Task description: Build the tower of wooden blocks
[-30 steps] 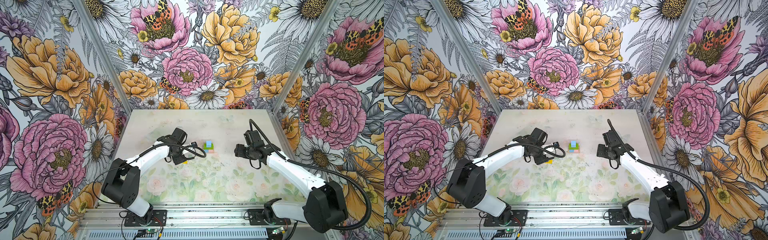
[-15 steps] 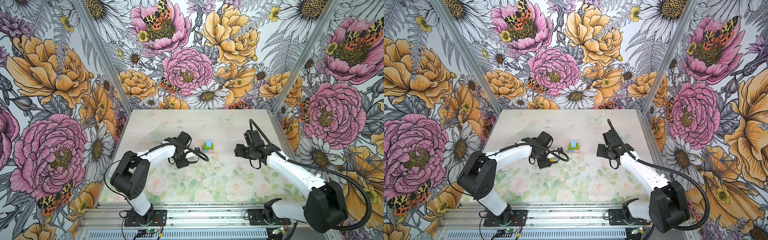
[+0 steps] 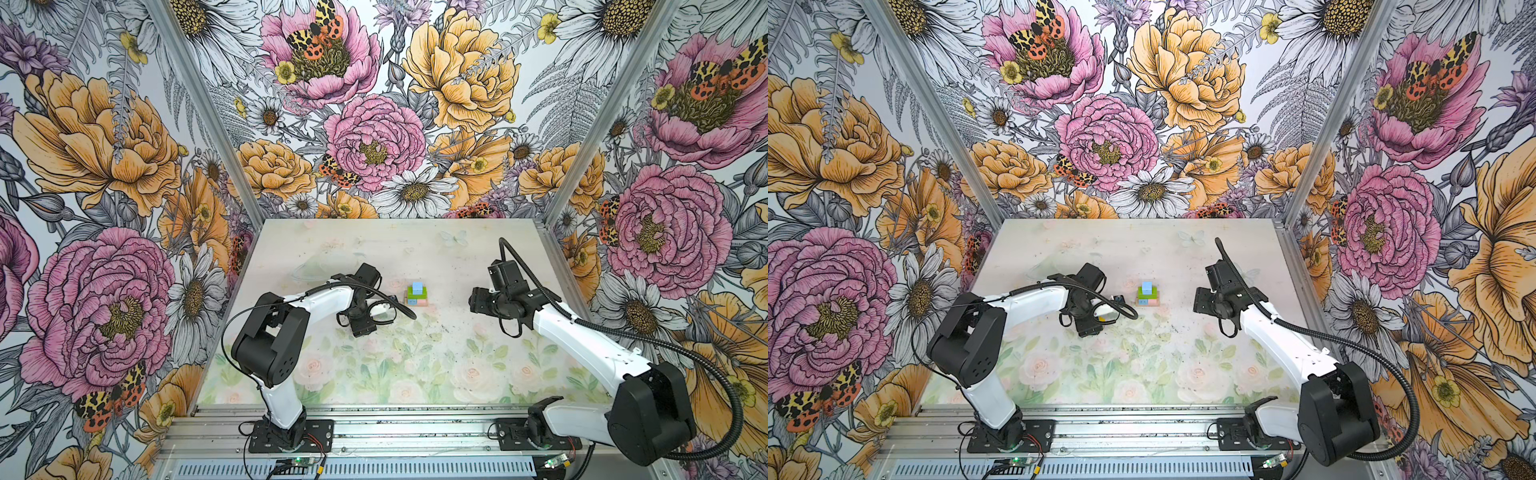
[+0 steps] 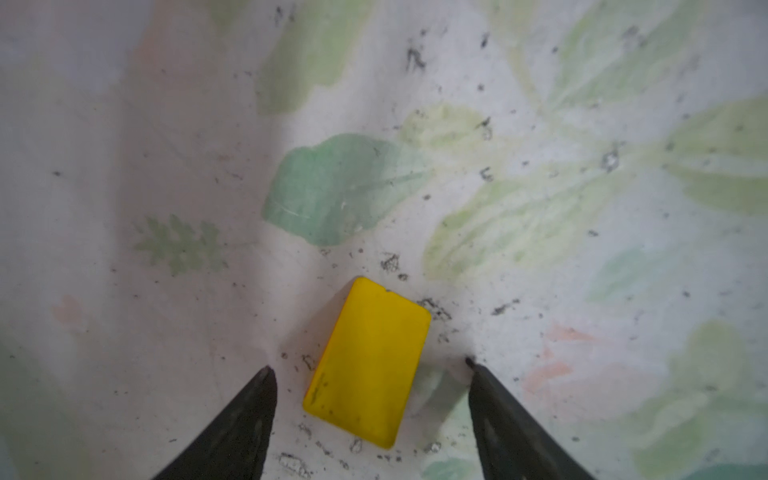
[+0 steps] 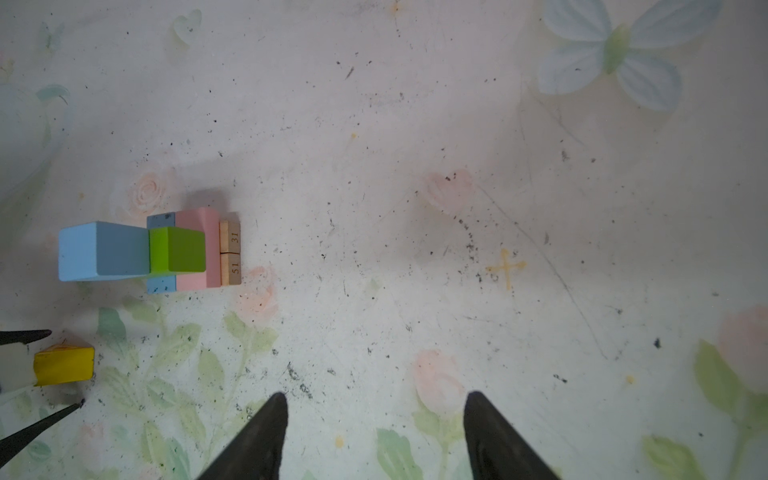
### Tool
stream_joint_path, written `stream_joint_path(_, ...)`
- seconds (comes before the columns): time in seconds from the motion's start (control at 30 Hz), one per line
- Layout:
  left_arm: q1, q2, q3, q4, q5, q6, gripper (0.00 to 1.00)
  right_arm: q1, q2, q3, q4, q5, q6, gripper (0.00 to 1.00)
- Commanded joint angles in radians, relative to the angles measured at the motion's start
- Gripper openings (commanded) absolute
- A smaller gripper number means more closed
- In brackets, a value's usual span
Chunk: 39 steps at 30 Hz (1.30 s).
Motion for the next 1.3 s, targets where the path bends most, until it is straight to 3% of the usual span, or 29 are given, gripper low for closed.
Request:
stream_joint_path(0.0, 0.008, 0.008, 0.026, 0.035, 0.036, 0.011, 0.75, -0.008, 0.004, -0.004, 0.02, -0.006, -0.008, 0.69)
stream_joint_path(0.2, 0.009, 0.029, 0.033, 0.035, 0.051, -0.011, 0.72, -0.008, 0.004, -0.004, 0.02, -0.008, -0.008, 0.69)
stream_joint_path(0.4, 0.013, 0.033, 0.029, 0.034, 0.051, -0.054, 0.56, -0.009, 0.0, -0.011, 0.02, -0.005, -0.007, 0.69)
stream_joint_path(0.63, 0.016, 0.041, 0.032, 0.03, 0.036, -0.112, 0.36, -0.01, -0.01, -0.019, 0.02, -0.003, -0.007, 0.69)
stream_joint_path(0.7, 0.014, 0.05, 0.036, 0.03, 0.027, -0.141, 0.27, -0.011, -0.013, -0.02, 0.02, -0.003, -0.007, 0.69)
stream_joint_path(0.77, 0.01, 0.051, 0.047, 0.029, 0.014, -0.184, 0.12, -0.01, -0.013, -0.02, 0.02, -0.003, -0.005, 0.69)
stream_joint_path(0.87, -0.002, 0.113, 0.087, 0.002, 0.008, -0.245, 0.03, -0.01, -0.016, -0.021, 0.02, -0.006, -0.005, 0.69)
stream_joint_path(1.03, -0.031, 0.19, 0.17, -0.08, -0.003, -0.343, 0.0, -0.011, -0.021, -0.024, 0.02, -0.008, -0.004, 0.69)
stream_joint_path(1.27, -0.08, 0.232, 0.209, -0.118, -0.009, -0.38, 0.0, -0.011, -0.02, -0.019, 0.018, -0.014, -0.002, 0.69)
